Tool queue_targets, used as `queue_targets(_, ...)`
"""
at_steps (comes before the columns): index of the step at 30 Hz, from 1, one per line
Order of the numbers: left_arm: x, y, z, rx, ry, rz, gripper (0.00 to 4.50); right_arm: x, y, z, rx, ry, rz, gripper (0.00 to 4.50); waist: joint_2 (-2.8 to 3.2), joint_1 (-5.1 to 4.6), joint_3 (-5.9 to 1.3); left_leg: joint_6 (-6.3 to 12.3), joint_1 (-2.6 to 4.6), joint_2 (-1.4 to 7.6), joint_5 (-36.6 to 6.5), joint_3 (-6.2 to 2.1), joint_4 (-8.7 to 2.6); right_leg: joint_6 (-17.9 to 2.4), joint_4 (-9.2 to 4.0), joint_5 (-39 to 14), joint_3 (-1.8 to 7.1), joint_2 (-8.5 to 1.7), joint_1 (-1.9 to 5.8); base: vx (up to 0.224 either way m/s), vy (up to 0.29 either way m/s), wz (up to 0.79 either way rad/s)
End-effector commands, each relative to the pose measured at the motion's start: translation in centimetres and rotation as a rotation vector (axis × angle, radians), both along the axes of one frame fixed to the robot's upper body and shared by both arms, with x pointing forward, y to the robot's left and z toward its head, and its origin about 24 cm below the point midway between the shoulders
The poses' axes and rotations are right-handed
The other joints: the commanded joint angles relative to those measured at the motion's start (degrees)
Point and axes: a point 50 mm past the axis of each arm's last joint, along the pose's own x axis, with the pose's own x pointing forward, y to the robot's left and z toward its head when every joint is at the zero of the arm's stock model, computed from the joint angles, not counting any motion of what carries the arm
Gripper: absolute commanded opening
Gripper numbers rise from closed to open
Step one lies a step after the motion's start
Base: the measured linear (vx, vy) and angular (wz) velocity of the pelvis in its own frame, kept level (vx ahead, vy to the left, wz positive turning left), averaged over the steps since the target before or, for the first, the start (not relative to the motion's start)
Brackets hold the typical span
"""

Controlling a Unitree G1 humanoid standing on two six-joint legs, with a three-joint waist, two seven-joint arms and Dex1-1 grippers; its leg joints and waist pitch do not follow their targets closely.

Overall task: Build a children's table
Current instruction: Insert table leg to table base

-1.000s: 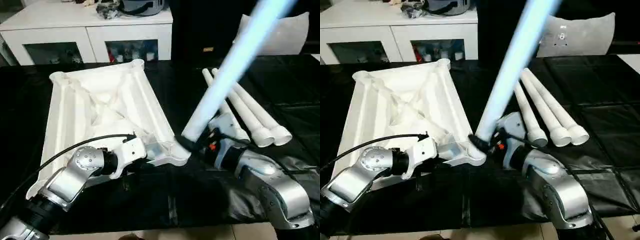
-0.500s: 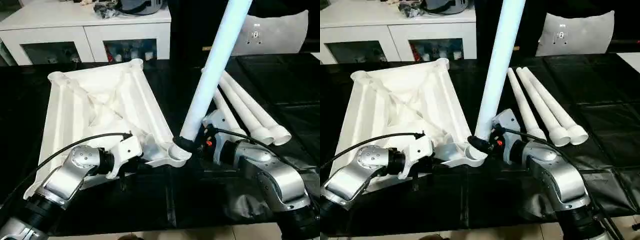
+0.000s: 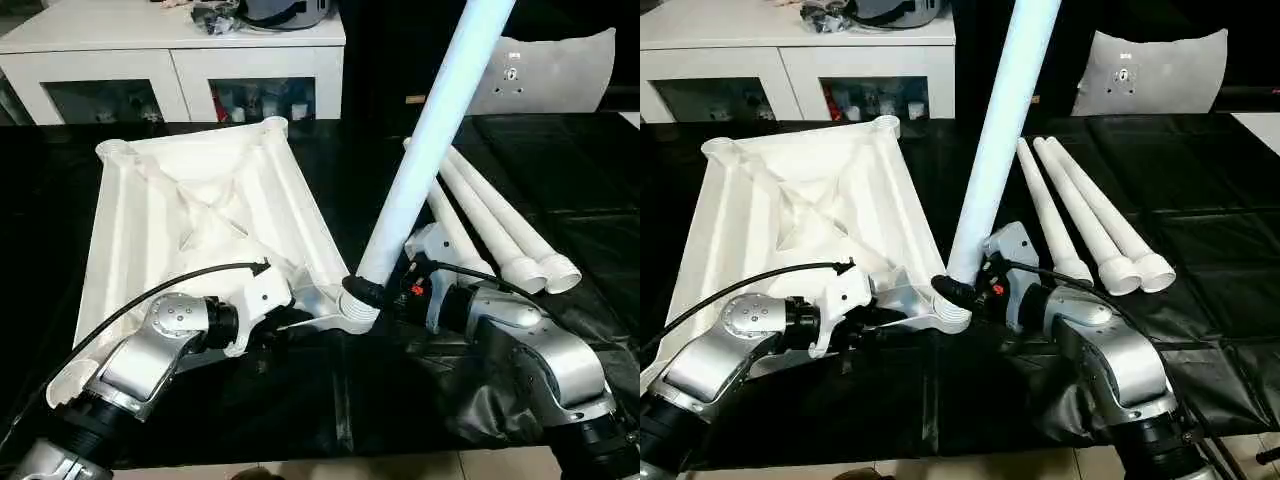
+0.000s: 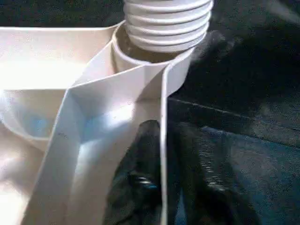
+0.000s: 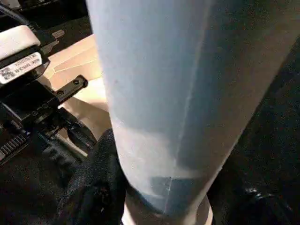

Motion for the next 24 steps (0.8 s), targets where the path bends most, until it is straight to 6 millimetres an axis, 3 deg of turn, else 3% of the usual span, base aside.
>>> queue_targets(1, 0.0, 0.7, -0.2, 0.027, 0.016, 0.02, 0.38, -0.1, -0.1, -0.8, -0.024, 0.023, 0.0, 1.9, -0.53, -0.03, -3.18, 2.75, 0.86, 4.99, -4.1, -1.51, -4.11, -15.3, -3.54, 5.5, 2.17, -4.96, 1.44, 0.0, 0.0, 0.0)
queue_targets(9, 0.0, 1.3, -0.5, 0.059, 0.038, 0.026, 0.06, 0.3, 0.2, -0.4, -0.024, 0.008, 0.012, 1.9, -0.52, -0.12, -3.19, 2.93, 0.83, 4.93, -4.0, -1.5, -4.08, -15.6, -3.52, 5.8, 2.13, -4.94, 1.47, 0.0, 0.0, 0.0)
queue_targets(18, -0.3, 0.6, 0.1, 0.061, -0.009, -0.135, 0.0, -0.4, 0.1, -1.5, -0.115, 0.101, 0.148, 1.9, -0.86, -0.14, -3.29, 3.53, 0.97, 5.12, -3.4, -1.45, -4.02, -15.5, -3.42, 7.0, 2.08, -4.95, 1.48, 0.0, 0.0, 0.0)
queue_targets(24, -0.1, 0.2, 0.7, 0.036, -0.018, -0.201, 0.0, -0.4, -0.5, -1.9, -0.138, 0.139, 0.163, 1.9, -1.12, 0.11, -3.26, 2.09, 1.23, 5.26, -6.4, -1.48, -4.33, -15.6, -3.61, 4.5, 2.1, -5.09, 1.35, 0.0, 0.0, 0.0)
